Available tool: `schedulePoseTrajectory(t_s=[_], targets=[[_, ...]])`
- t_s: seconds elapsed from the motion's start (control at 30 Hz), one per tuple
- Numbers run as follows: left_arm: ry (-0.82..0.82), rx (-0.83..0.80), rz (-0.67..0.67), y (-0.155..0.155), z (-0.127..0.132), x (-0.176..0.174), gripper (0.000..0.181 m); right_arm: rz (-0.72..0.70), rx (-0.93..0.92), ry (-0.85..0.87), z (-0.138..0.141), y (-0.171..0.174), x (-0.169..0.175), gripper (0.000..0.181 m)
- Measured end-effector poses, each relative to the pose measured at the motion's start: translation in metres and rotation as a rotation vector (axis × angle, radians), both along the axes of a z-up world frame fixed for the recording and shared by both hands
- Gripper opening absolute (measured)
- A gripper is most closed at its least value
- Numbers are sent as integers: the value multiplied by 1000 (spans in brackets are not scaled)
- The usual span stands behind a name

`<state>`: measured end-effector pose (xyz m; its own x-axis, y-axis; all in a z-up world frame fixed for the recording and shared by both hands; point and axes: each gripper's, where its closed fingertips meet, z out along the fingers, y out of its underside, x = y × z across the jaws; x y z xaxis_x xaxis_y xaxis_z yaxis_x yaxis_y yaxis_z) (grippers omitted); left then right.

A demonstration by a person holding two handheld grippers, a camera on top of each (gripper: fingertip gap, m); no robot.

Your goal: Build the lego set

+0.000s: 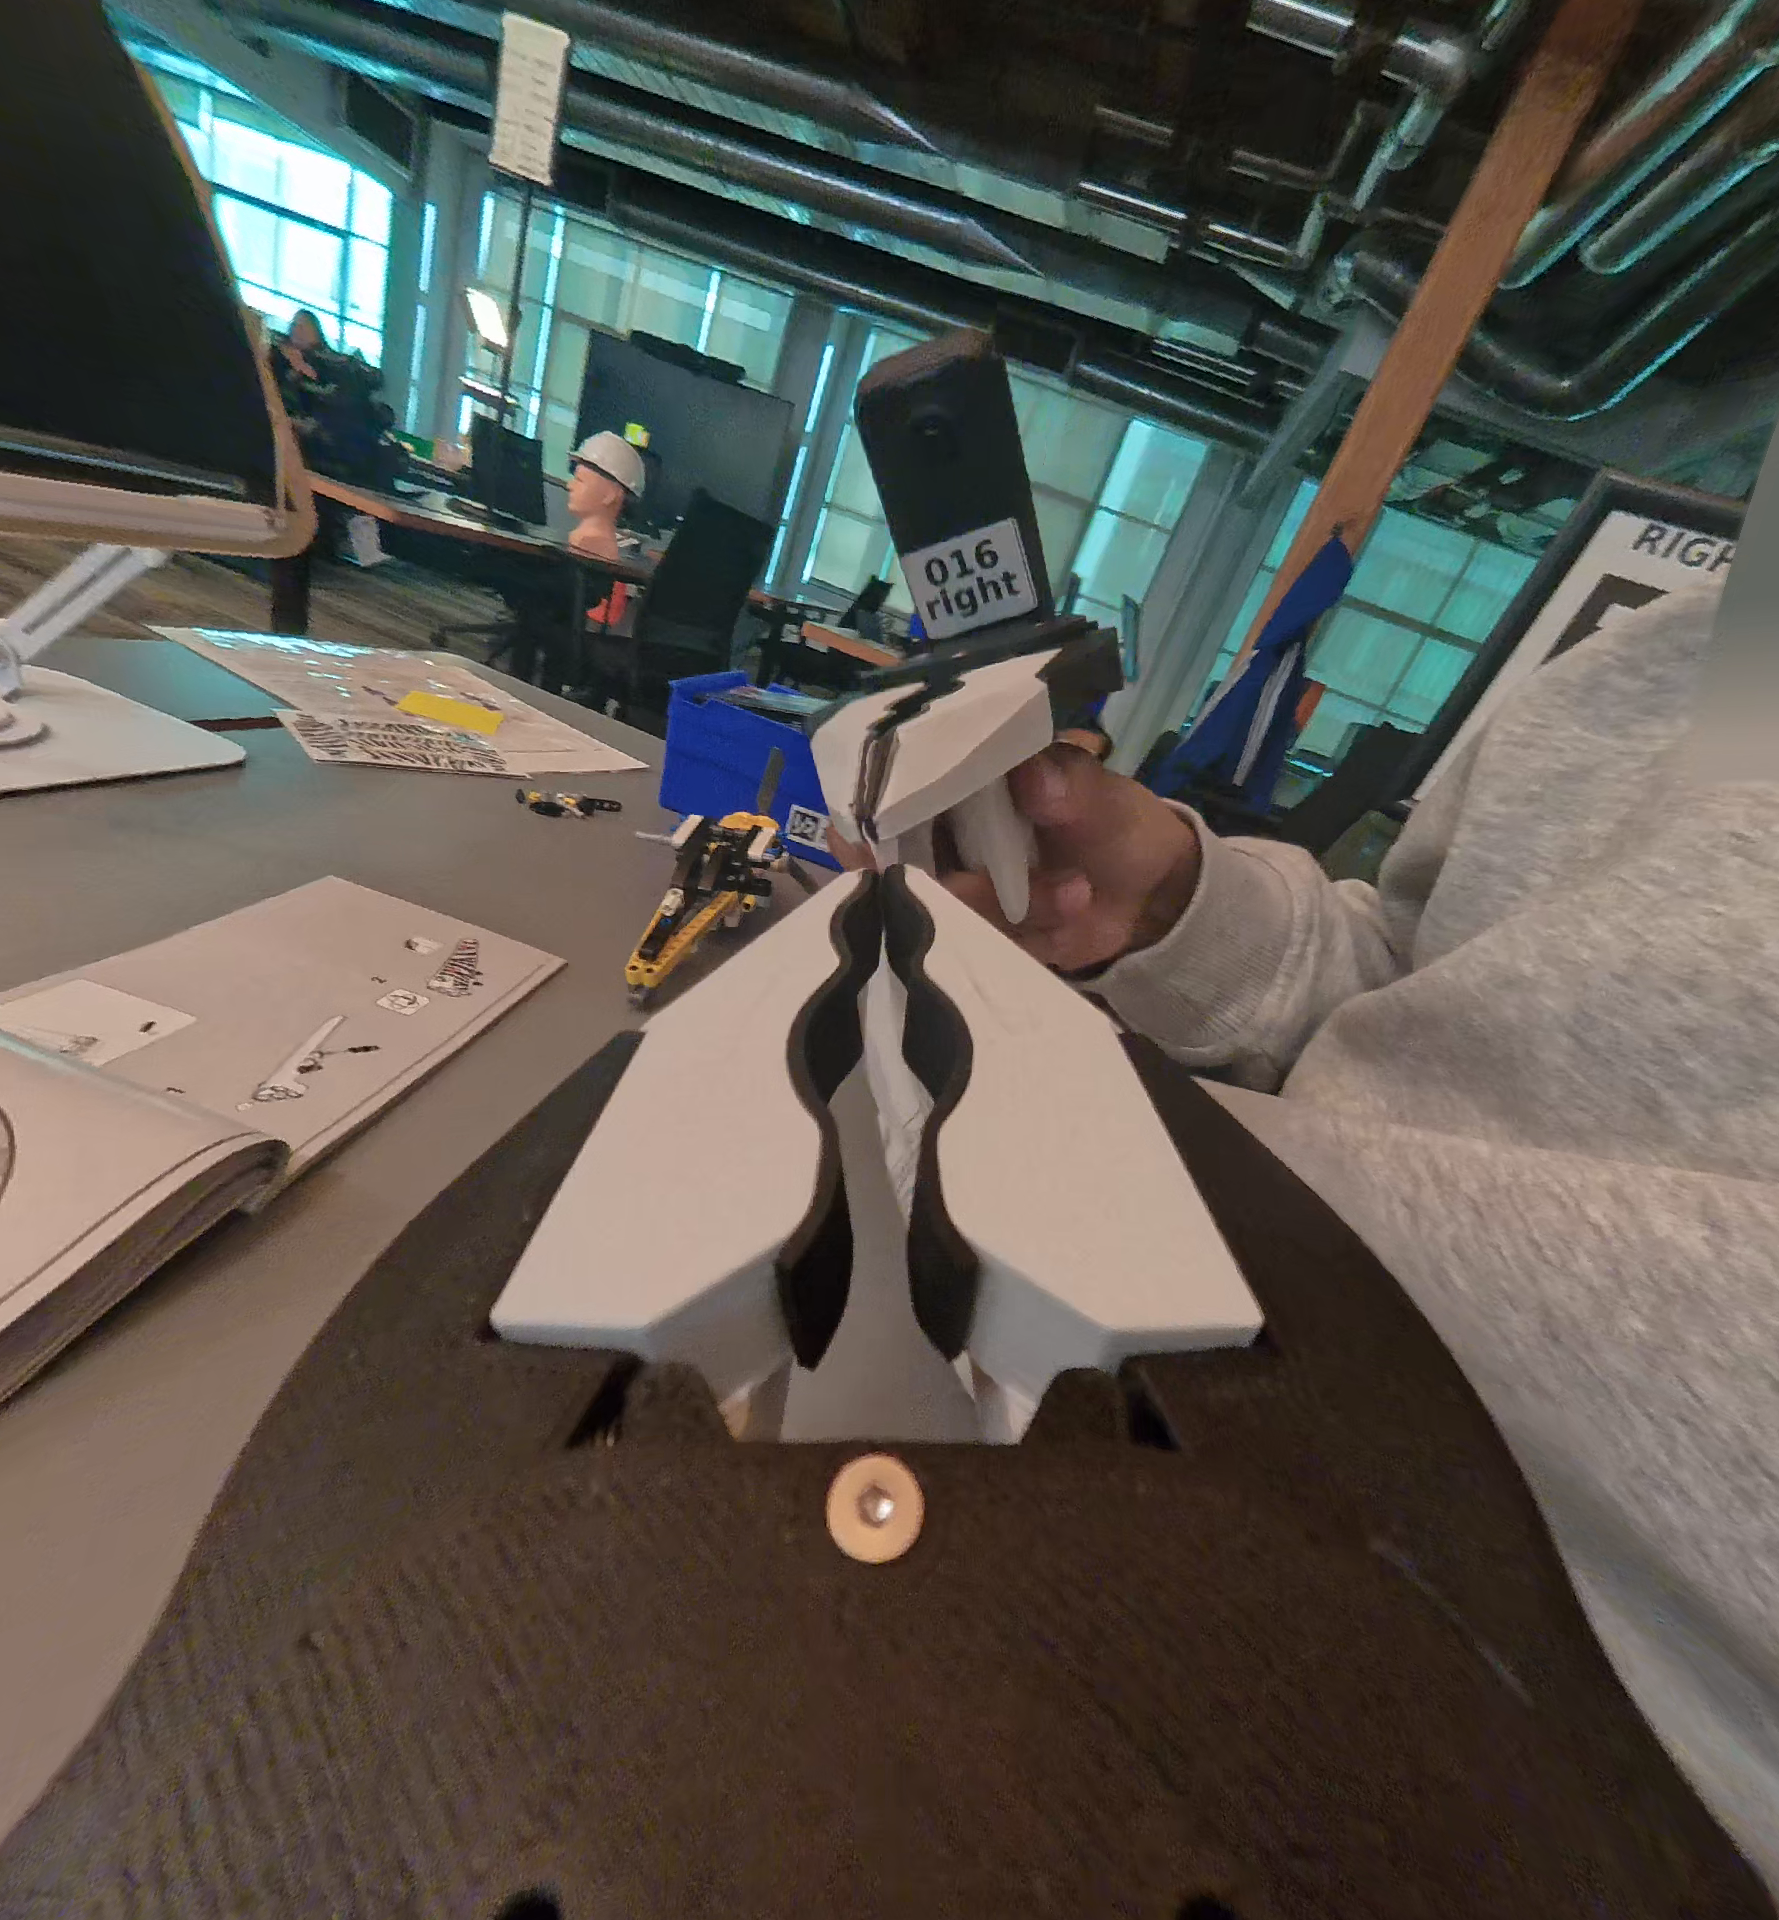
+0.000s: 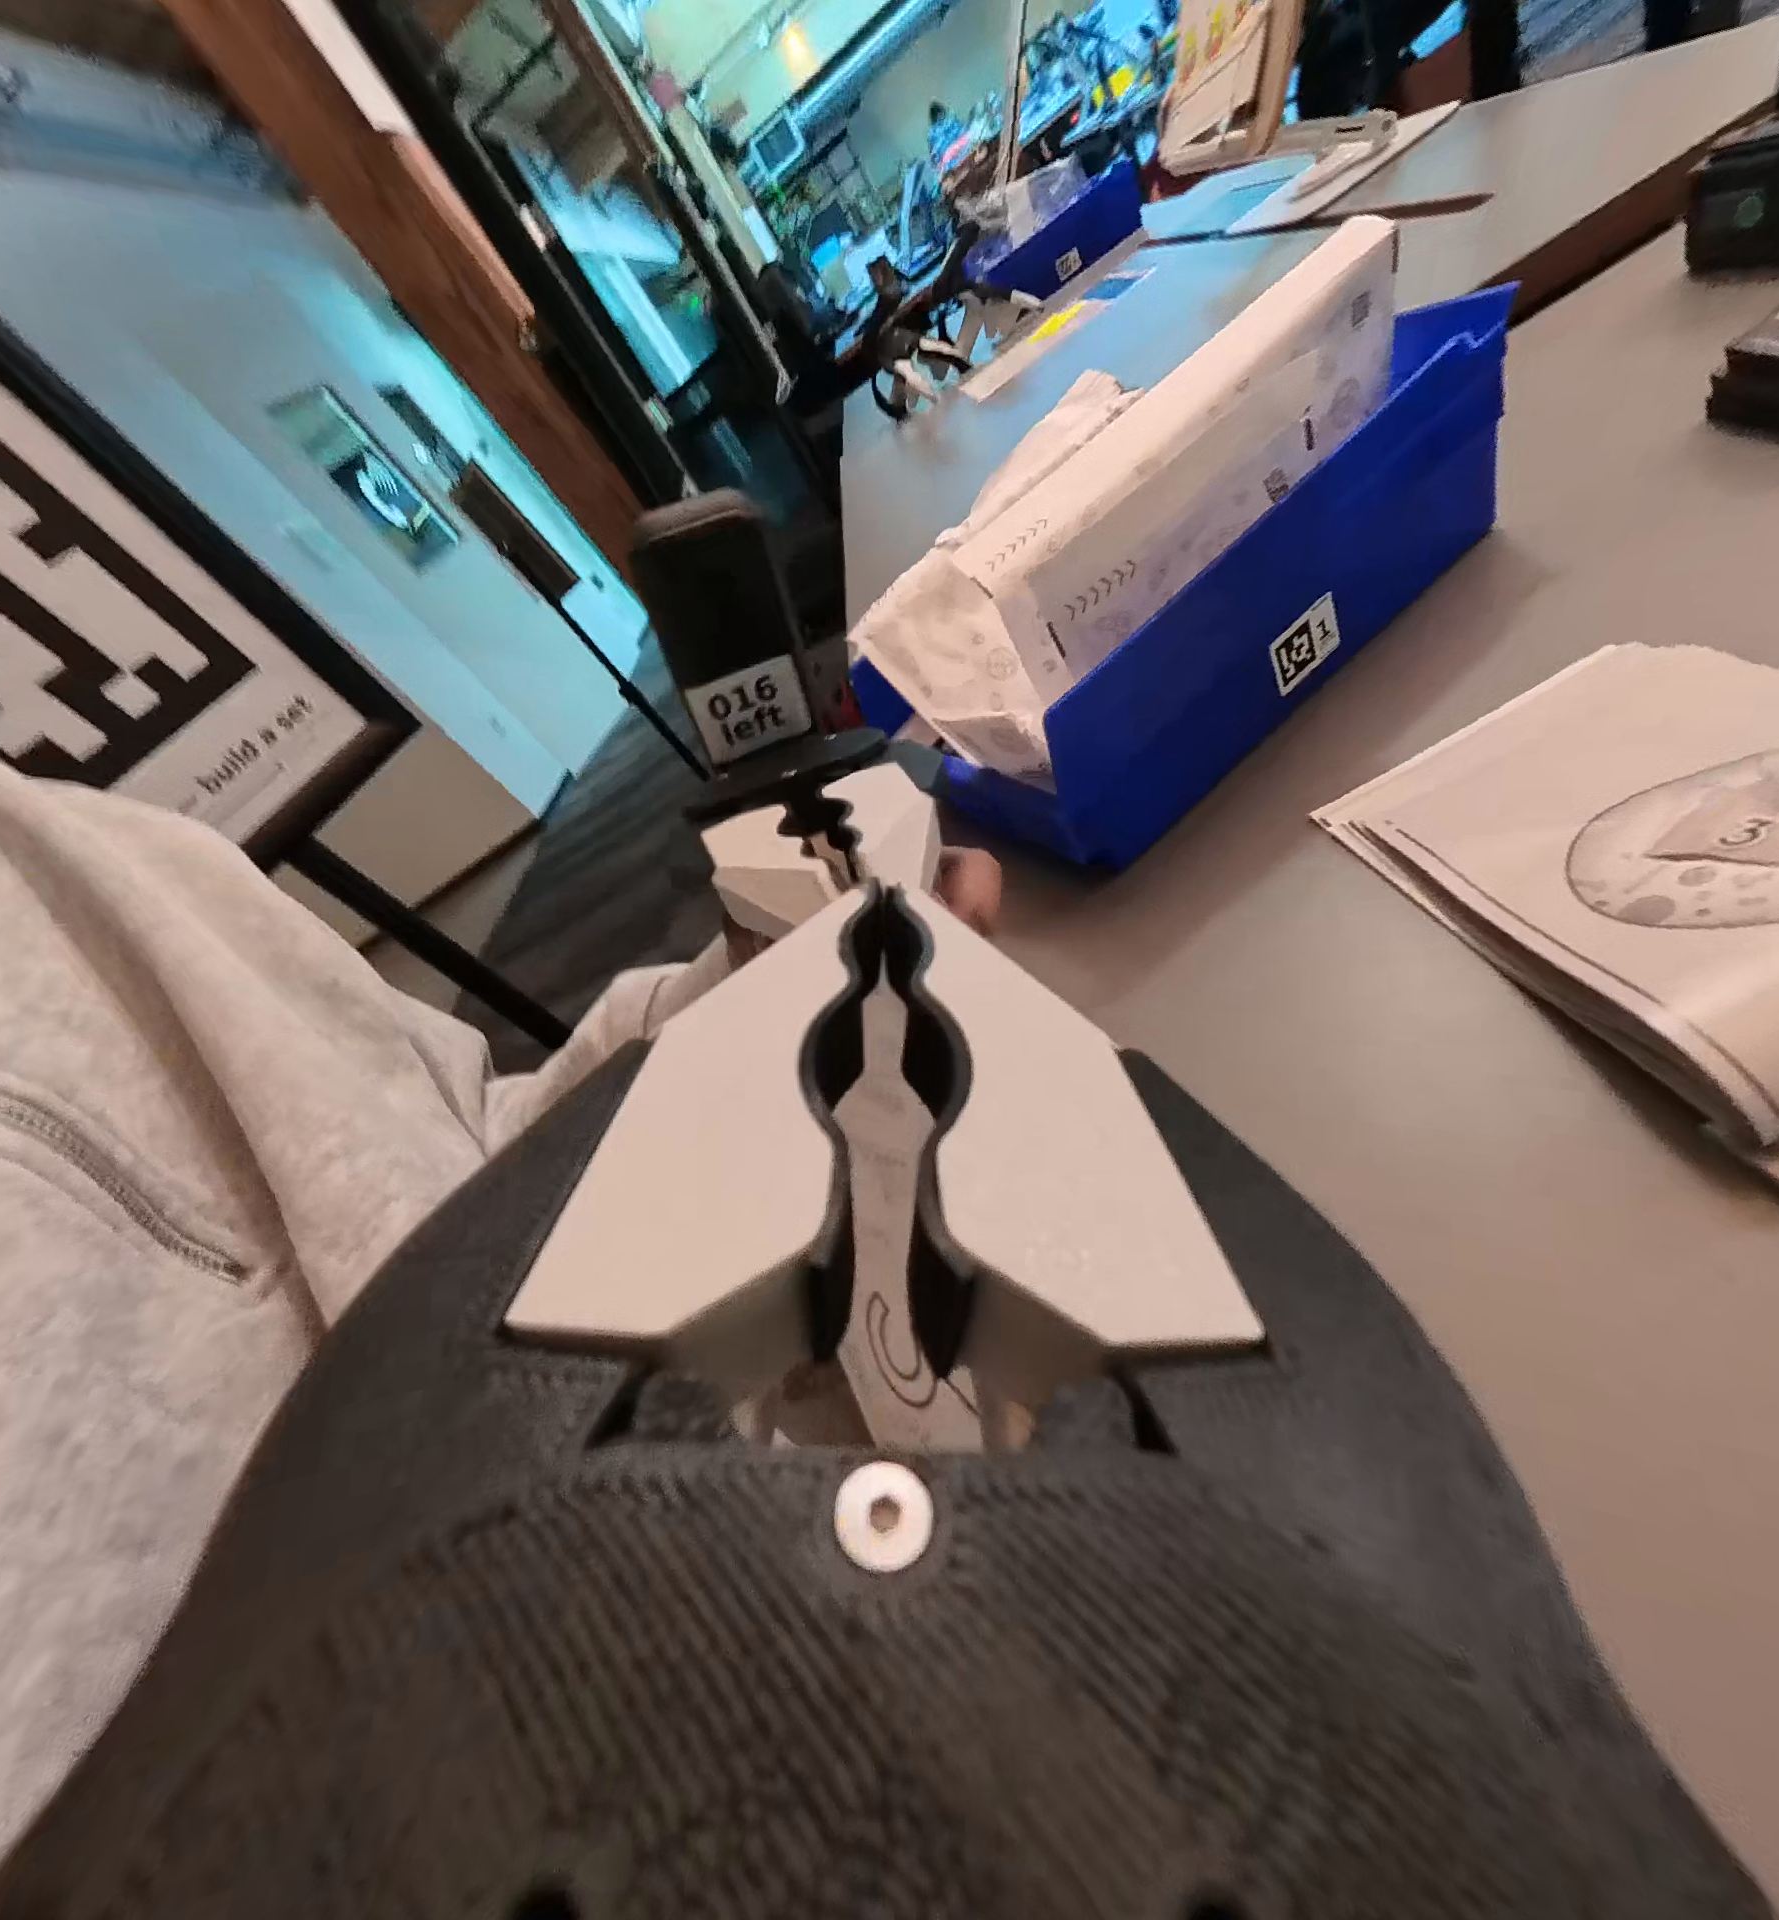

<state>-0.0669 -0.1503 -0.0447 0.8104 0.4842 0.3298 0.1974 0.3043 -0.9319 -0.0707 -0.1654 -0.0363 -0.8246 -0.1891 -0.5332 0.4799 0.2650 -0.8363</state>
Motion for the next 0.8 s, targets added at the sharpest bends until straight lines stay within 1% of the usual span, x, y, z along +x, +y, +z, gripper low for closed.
schedulePoseTrajectory(t_s=[0.13,0.23,0.37,0.63,0.8], targets=[[9,-63,66,0,-5,-7,0,-57,5,-52,-5,0,-8,0],[12,-63,81,-1,-6,-9,0,-78,5,-81,-5,-1,-10,0],[7,-55,84,-1,-7,-11,0,-80,-23,-164,-6,-1,-12,0],[1,105,32,-1,-4,-13,0,-72,-89,-314,-4,0,-15,0],[-6,157,9,-1,-1,-13,0,-75,-141,-411,-1,1,-15,0]])
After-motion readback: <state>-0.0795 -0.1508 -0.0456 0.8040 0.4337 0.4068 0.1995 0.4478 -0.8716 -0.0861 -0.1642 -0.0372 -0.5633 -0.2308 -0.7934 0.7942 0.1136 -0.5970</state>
